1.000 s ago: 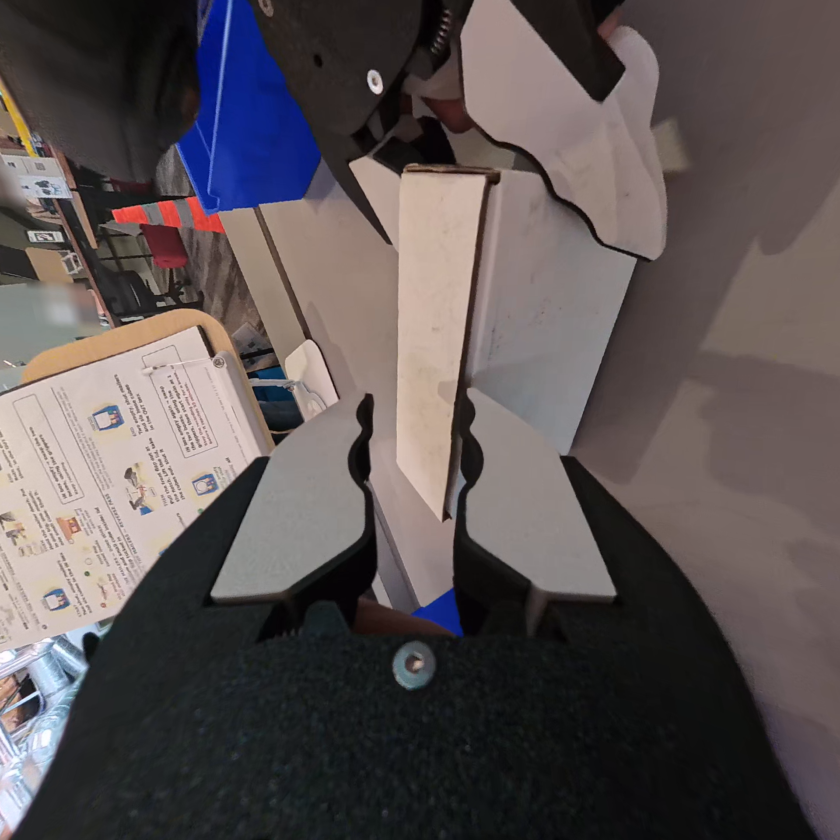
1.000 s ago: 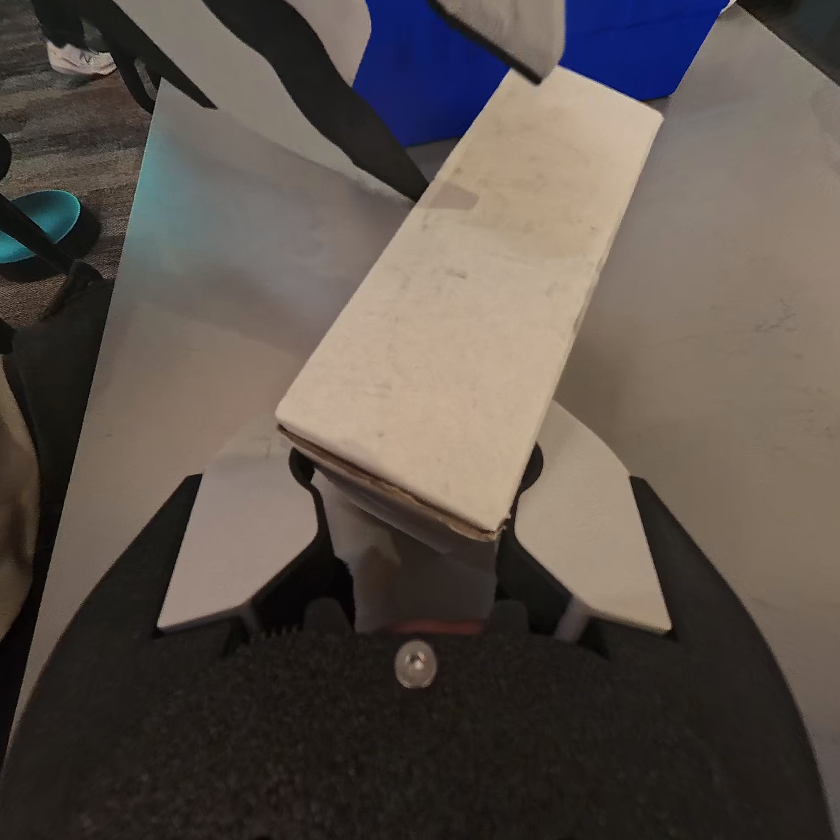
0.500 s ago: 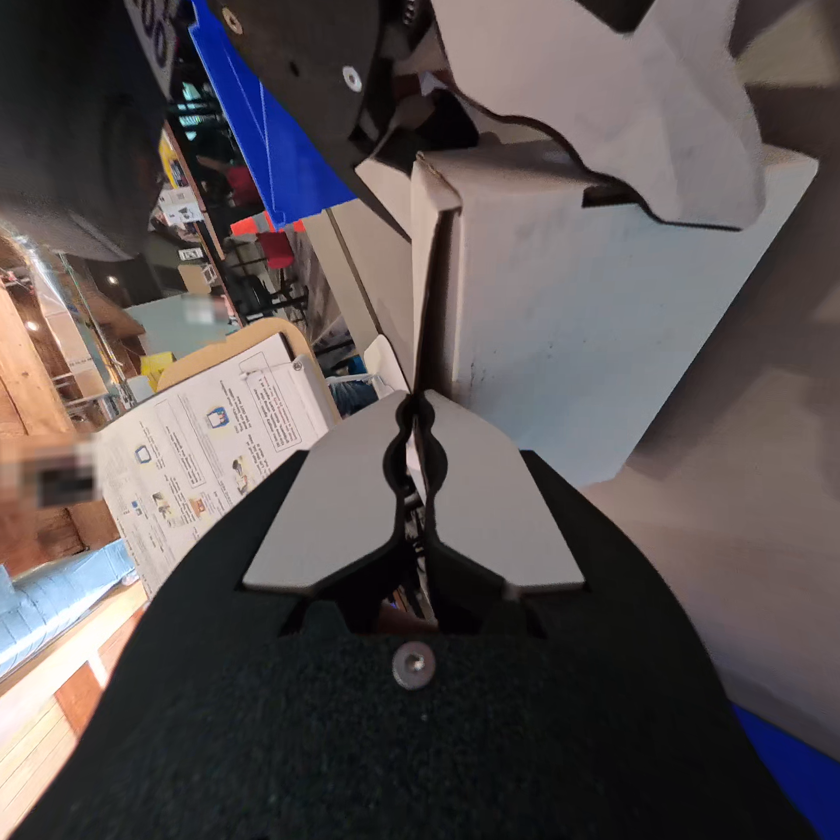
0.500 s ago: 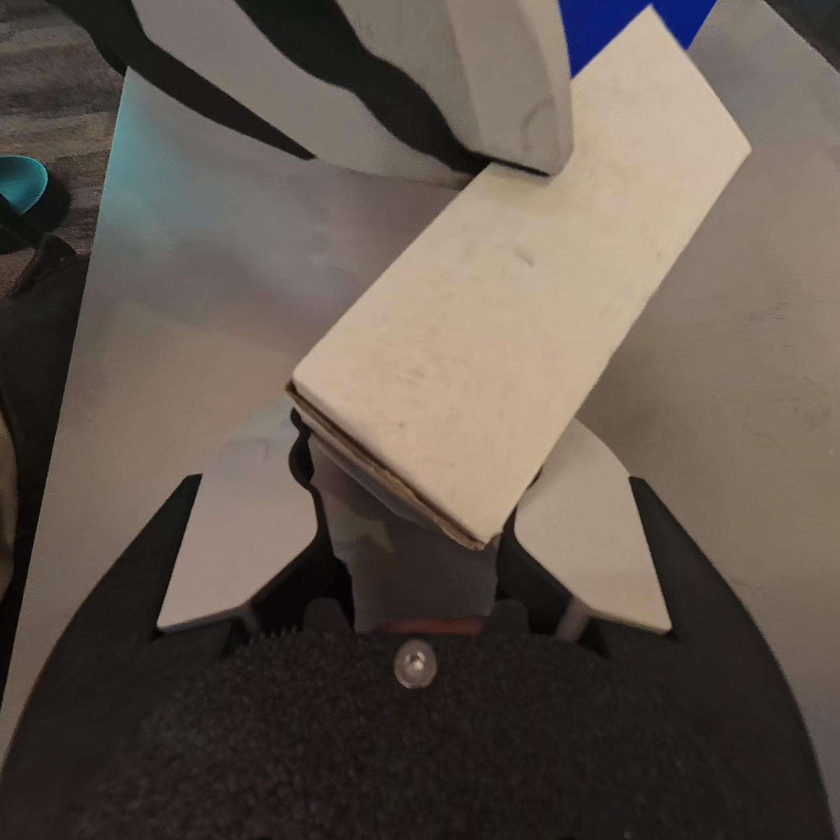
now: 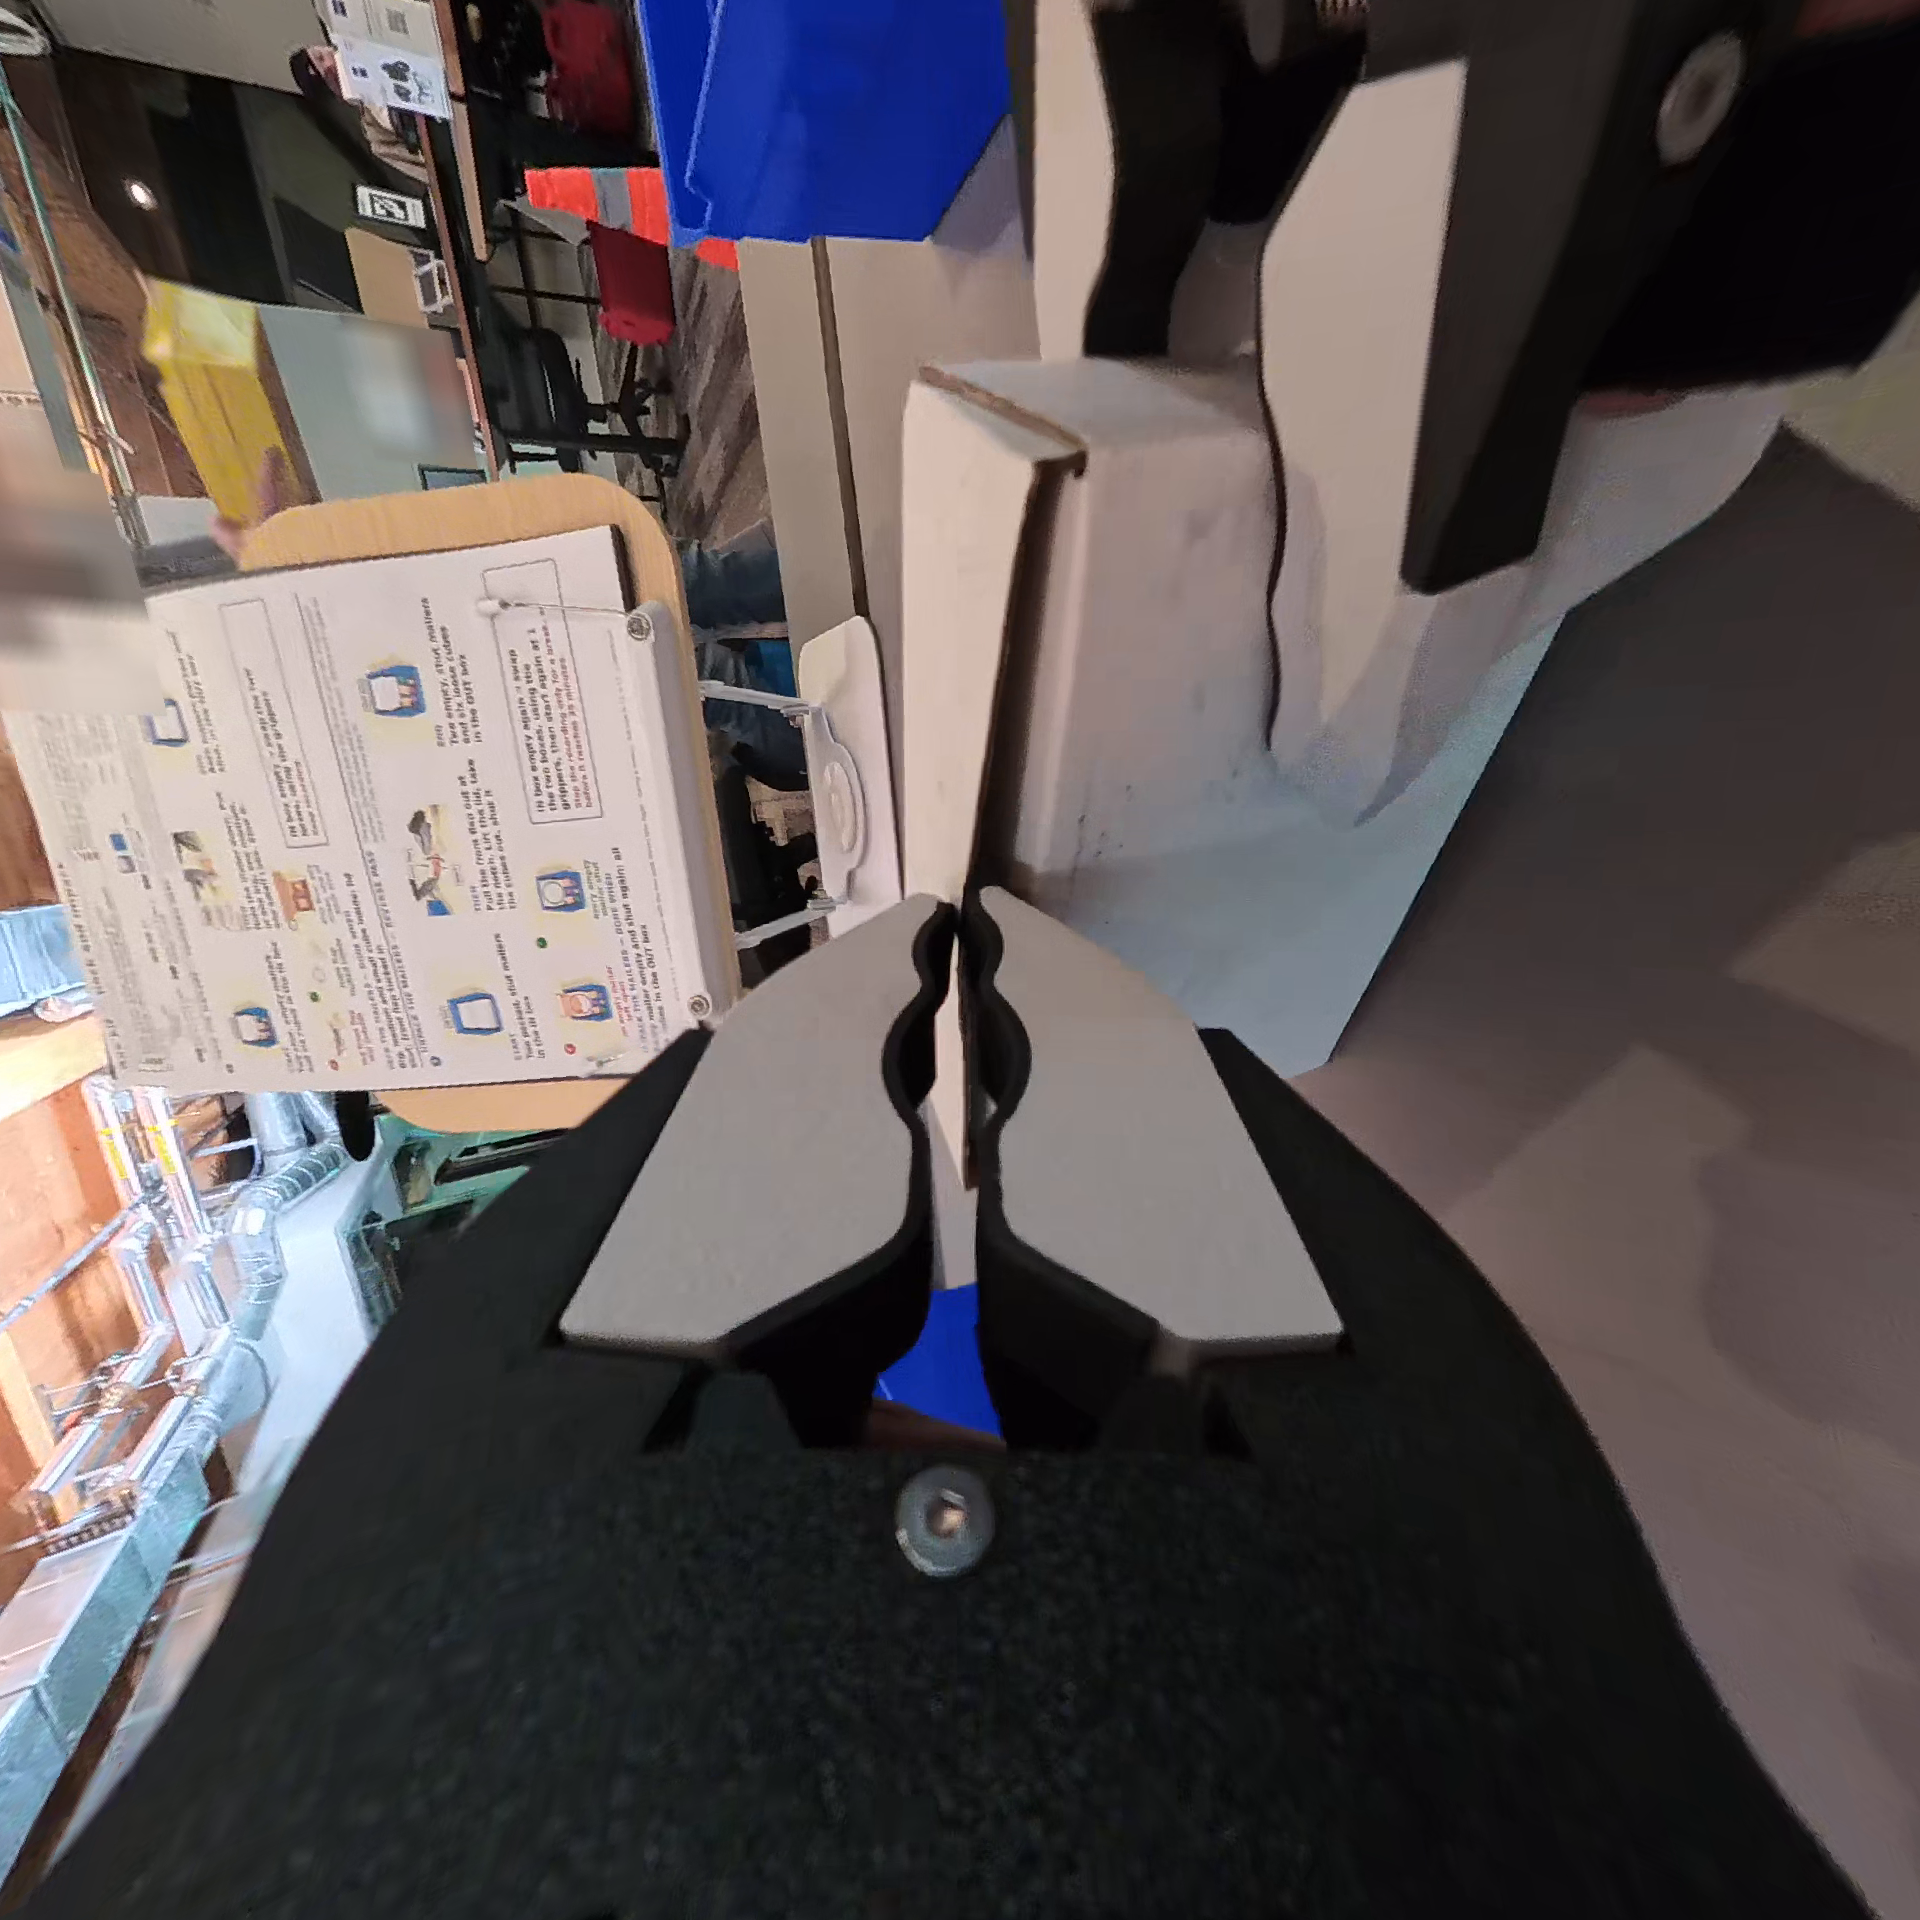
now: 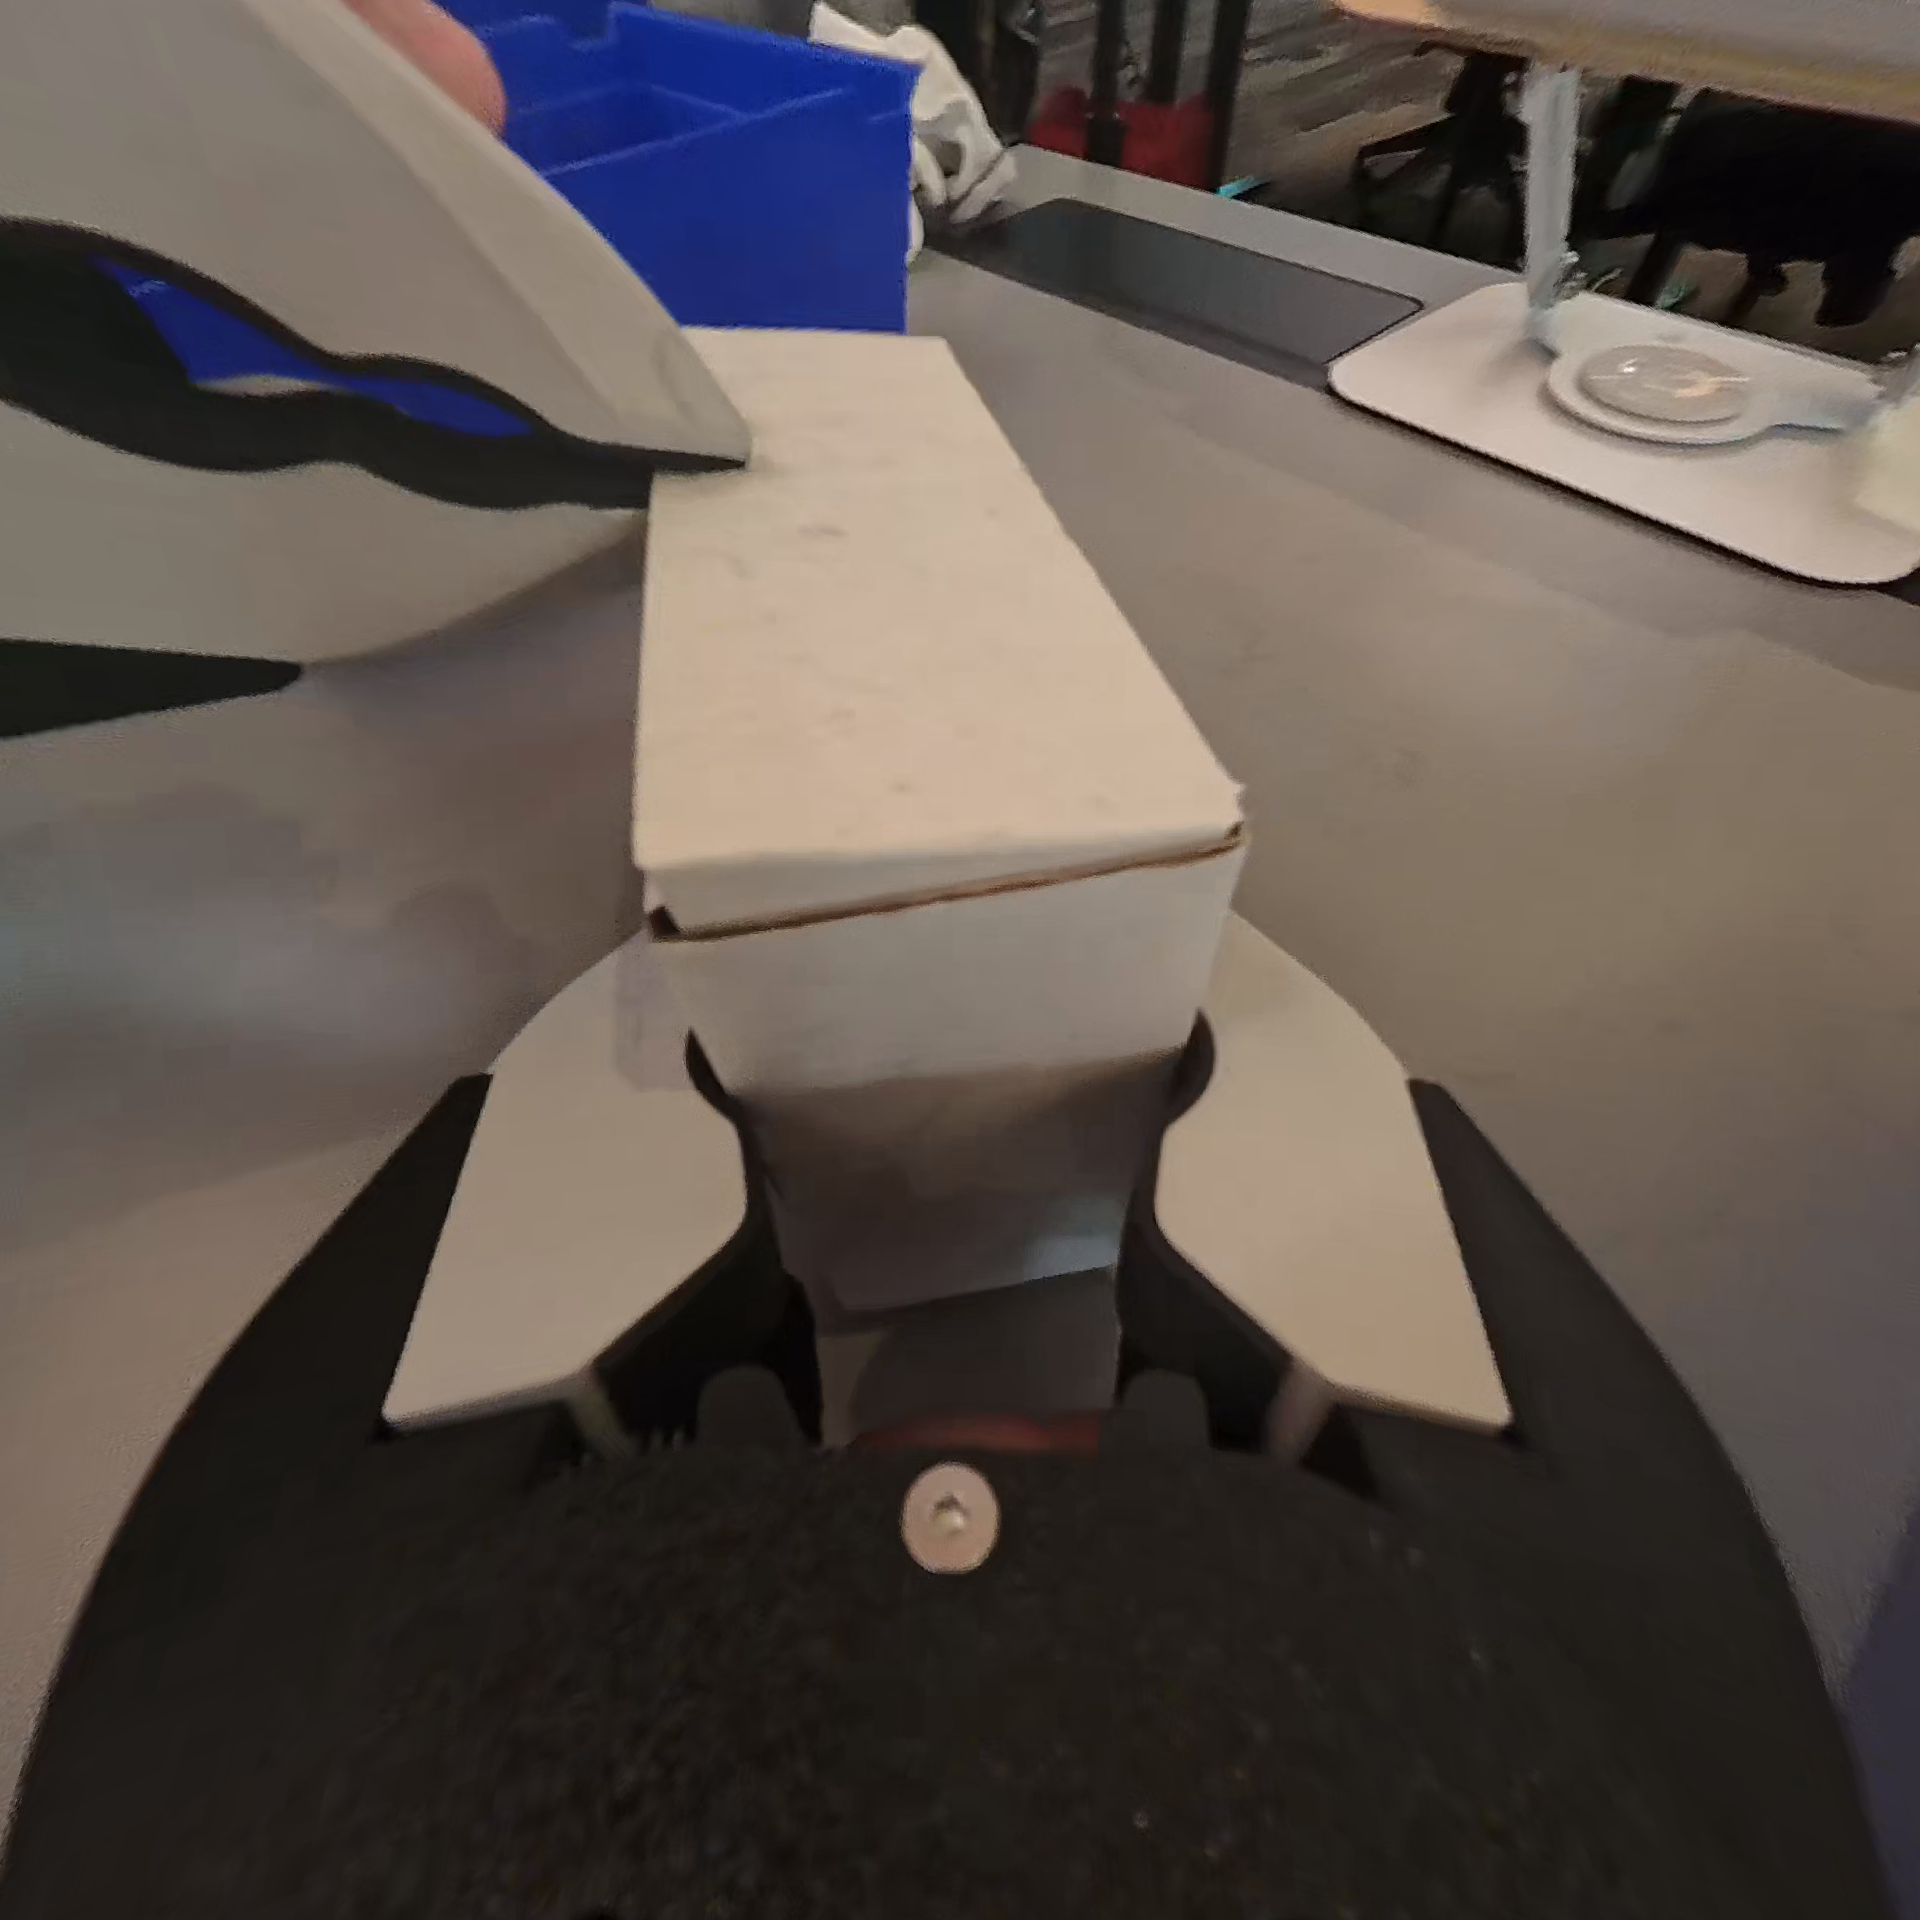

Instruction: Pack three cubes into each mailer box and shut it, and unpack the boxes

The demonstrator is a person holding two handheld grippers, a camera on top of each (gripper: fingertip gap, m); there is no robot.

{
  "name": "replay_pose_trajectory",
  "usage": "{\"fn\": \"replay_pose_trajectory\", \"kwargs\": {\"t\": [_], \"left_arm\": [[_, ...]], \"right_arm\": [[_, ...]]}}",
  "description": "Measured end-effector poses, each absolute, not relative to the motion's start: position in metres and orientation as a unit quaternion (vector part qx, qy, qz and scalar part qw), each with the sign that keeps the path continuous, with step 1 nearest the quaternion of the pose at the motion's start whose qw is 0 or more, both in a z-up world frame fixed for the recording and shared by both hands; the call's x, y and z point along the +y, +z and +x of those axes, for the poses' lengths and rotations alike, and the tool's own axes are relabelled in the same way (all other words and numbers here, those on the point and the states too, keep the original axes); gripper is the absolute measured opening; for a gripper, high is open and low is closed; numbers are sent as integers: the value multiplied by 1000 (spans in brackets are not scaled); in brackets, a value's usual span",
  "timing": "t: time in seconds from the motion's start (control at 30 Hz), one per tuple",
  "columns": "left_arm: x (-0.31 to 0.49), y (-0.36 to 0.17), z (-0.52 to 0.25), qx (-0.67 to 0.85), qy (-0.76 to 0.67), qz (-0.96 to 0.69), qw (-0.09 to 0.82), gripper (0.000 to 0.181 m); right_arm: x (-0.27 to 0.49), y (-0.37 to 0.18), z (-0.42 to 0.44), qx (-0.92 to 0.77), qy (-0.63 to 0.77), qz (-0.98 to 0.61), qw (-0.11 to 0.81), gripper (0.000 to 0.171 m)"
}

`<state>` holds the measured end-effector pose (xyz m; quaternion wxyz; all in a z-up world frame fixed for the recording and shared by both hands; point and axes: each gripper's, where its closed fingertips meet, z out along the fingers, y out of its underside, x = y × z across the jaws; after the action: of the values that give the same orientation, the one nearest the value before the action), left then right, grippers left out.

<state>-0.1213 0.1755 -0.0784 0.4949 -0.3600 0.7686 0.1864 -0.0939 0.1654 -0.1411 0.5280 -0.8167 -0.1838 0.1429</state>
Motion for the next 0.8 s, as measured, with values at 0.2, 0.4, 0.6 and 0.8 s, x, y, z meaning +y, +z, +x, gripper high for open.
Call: {"fn": "replay_pose_trajectory", "kwargs": {"t": [0.2,0.4,0.6,0.8], "left_arm": [[163,-80,-138,791,140,-381,458,3],[160,-62,-143,774,157,-368,490,2],[161,-38,-149,761,97,-412,492,3],[165,-41,-147,774,75,-422,466,5]], "right_arm": [[163,-140,-98,-282,56,-793,537,78],[163,-137,-97,-322,-9,-782,533,77],[160,-140,-99,-397,-118,-739,531,78],[159,-139,-98,-469,-248,-670,520,77]]}}
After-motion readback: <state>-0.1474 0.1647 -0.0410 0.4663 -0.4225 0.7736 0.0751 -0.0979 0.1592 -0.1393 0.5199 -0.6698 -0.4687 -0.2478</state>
